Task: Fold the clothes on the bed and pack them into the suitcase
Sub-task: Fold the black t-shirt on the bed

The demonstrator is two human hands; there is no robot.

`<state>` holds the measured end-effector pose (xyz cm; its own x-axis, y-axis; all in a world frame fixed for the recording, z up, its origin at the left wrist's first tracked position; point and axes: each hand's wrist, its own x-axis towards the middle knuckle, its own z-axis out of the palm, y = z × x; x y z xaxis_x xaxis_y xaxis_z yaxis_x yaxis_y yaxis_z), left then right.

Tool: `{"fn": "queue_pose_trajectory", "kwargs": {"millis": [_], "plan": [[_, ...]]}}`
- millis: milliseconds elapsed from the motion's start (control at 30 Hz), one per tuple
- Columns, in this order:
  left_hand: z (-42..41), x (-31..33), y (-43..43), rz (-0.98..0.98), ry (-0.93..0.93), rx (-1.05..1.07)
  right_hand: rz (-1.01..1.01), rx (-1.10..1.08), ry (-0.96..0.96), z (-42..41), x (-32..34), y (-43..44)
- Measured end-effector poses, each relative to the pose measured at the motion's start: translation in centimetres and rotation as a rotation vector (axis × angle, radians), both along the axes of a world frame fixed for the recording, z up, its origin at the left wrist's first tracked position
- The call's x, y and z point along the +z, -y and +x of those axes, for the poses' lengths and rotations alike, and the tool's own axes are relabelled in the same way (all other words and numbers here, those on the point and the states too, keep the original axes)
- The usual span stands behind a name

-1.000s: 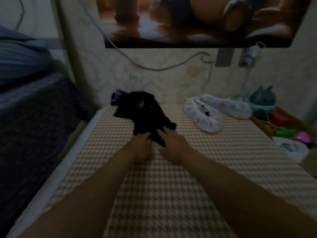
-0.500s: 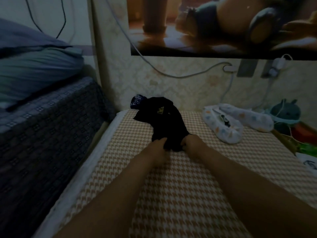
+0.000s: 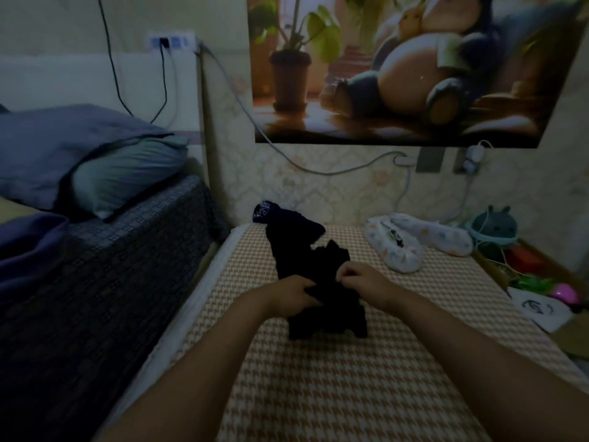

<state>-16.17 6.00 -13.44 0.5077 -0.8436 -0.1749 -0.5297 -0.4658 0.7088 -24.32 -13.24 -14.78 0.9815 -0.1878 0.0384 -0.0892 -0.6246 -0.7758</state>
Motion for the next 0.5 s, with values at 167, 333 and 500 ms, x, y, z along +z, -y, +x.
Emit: {"fn": "queue_pose_trajectory", "kwargs": {"millis": [167, 333, 500], "plan": [[-0.3, 1.6, -3.6, 0.161, 0.223, 0.152, -0.346, 0.18, -0.35, -2.3, -2.2, -2.1], [1.2, -0.4, -8.3, 0.373, 0.541, 0.501, -0.426, 0.232, -0.309, -3.1, -5.1, -5.0], [0.9, -4.1, -7.4, 0.239, 0.428, 0.149, -0.593, 0.133, -0.158, -1.8, -7.8, -4.9]]}}
